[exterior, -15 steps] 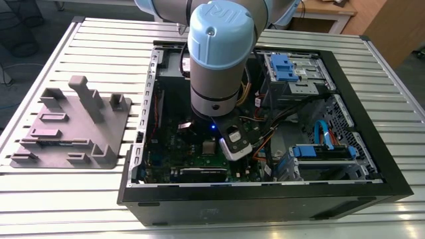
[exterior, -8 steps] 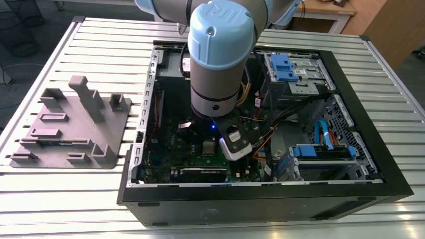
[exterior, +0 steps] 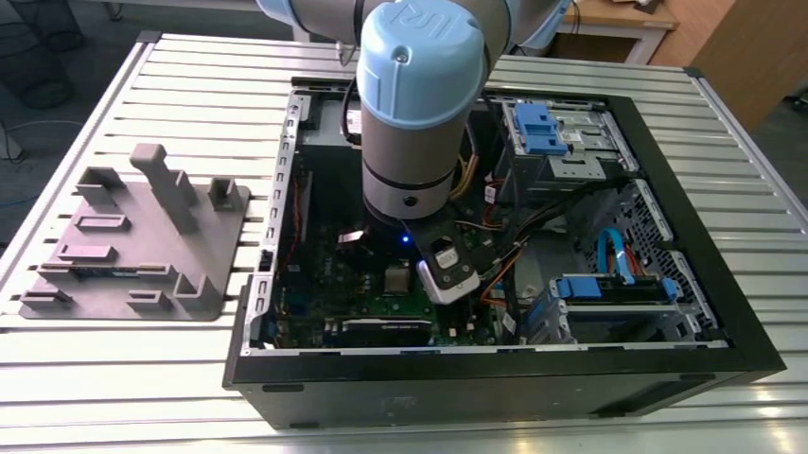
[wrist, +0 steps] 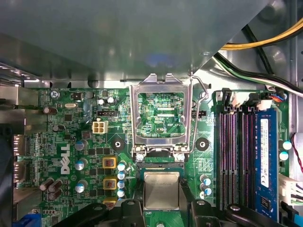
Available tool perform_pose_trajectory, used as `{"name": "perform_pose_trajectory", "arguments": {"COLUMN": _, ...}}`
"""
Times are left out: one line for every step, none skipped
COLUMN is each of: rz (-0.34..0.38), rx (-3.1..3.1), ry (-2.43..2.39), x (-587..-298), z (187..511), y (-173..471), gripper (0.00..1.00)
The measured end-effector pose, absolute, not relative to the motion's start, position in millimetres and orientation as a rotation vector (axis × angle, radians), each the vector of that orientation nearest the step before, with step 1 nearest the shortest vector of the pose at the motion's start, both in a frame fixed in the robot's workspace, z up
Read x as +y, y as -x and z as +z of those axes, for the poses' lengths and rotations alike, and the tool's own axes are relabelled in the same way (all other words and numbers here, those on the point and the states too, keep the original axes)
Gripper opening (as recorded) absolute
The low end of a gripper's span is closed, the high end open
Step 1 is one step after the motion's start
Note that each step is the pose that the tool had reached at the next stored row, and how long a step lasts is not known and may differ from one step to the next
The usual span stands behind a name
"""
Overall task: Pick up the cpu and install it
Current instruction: 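Place the cpu into insertion slot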
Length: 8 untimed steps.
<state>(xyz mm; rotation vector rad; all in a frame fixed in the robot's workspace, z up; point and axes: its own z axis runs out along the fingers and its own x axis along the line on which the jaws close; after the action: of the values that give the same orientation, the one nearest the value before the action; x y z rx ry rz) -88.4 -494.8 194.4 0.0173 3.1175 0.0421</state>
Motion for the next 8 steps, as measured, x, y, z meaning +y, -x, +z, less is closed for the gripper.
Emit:
{"name": "perform_pose_trajectory", "arguments": {"rz": 0.042, "rx": 3.118, "ry": -0.018, "x": -494.9, "z": 194.4, "y": 88.4, "gripper": 0.40}}
{"name": "perform_pose_trajectory", "arguments": {"rz": 0.042, "rx": 3.118, "ry": -0.018, "x": -494.9, "z": 194.4, "y": 88.4, "gripper": 0.40}}
{"name": "perform_pose_trajectory", "arguments": {"rz": 0.042, "rx": 3.118, "ry": -0.018, "x": -494.9, "z": 194.4, "y": 88.5, "gripper": 0.40}}
{"name": "perform_pose_trajectory", "arguments": {"rz": 0.042, "rx": 3.118, "ry": -0.018, "x": -494.9, "z": 194.2, "y": 88.5, "gripper": 0.40}}
{"name": "perform_pose_trajectory", "arguments": {"rz": 0.042, "rx": 3.118, "ry": -0.018, "x": -494.9, "z": 194.0, "y": 88.5, "gripper": 0.40}}
{"name": "perform_pose_trajectory", "arguments": {"rz": 0.042, "rx": 3.118, "ry": -0.018, "x": -494.9, "z": 193.8, "y": 88.5, "gripper": 0.40}}
{"name": "perform_pose_trajectory", "arguments": {"rz": 0.042, "rx": 3.118, "ry": -0.018, "x": -494.9, "z": 193.6, "y": 88.5, "gripper": 0.40}}
{"name": "perform_pose_trajectory", "arguments": {"rz": 0.043, "rx": 3.118, "ry": -0.018, "x": -494.9, "z": 193.3, "y": 88.5, "gripper": 0.40}}
